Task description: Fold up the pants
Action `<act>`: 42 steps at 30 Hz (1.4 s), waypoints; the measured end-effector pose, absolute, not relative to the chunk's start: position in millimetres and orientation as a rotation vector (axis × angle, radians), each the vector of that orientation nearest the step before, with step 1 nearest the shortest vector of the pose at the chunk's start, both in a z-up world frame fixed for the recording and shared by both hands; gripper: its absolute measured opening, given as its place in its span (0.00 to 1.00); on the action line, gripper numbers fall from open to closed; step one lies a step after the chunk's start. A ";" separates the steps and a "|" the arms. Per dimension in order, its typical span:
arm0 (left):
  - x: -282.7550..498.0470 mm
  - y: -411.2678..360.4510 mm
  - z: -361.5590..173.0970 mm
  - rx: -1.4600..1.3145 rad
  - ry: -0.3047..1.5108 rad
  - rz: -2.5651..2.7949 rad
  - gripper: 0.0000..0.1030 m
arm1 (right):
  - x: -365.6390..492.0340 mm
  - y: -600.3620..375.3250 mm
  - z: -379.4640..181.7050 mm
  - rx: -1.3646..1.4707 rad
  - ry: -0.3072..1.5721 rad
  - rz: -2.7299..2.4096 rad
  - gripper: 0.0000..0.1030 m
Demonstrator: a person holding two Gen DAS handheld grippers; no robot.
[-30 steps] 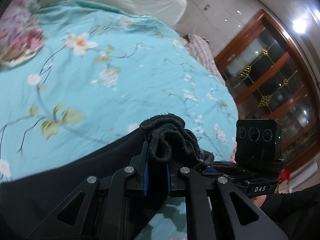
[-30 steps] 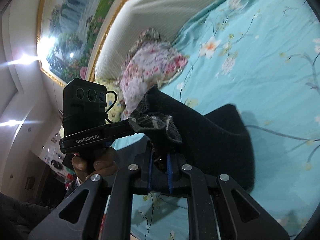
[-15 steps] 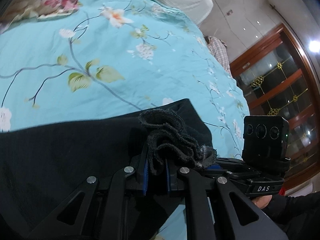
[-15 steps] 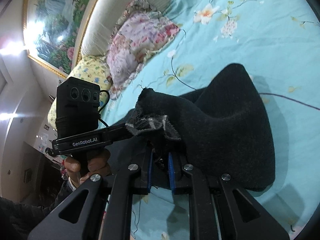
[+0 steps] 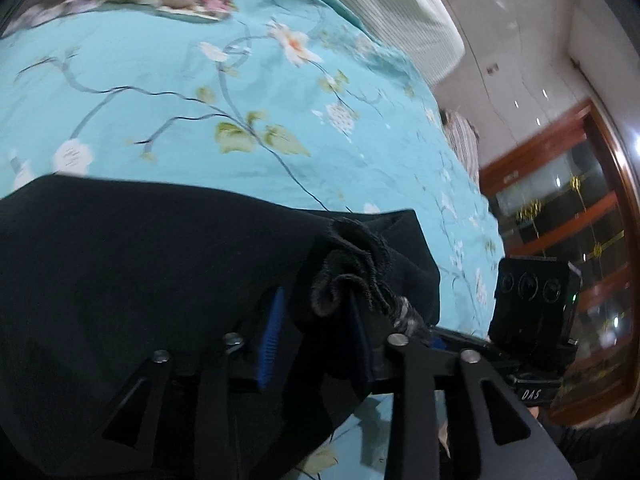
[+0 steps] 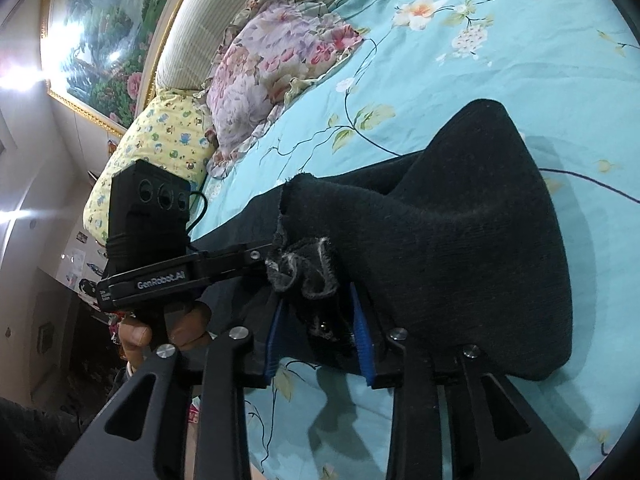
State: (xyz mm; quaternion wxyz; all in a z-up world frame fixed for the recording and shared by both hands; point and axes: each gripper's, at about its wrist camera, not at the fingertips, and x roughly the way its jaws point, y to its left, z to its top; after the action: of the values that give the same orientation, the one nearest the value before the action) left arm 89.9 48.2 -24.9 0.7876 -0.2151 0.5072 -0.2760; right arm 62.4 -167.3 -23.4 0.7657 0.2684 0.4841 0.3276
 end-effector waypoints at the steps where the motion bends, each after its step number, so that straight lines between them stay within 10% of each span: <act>1: 87.1 52.4 -22.9 -0.474 1.082 -0.575 0.40 | 61.5 -165.5 -22.2 0.574 1.053 0.717 0.38; 4: 76.3 63.8 -15.9 -0.484 1.048 -0.510 0.57 | 59.2 -158.4 -17.2 0.554 1.056 0.739 0.46; 16: 12.5 132.6 1.3 -0.623 0.900 -0.213 0.70 | 60.0 -121.9 15.5 0.463 1.023 0.831 0.48; 42: -127.1 292.6 6.8 -0.817 0.686 0.273 0.70 | 80.7 13.6 30.9 0.213 1.073 1.041 0.56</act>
State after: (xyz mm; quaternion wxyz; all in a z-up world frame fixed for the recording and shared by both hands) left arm -127.1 292.6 6.8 0.8521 -0.3884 0.3259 0.1296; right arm 80.7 13.6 30.9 0.7281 0.0968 0.4869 0.4726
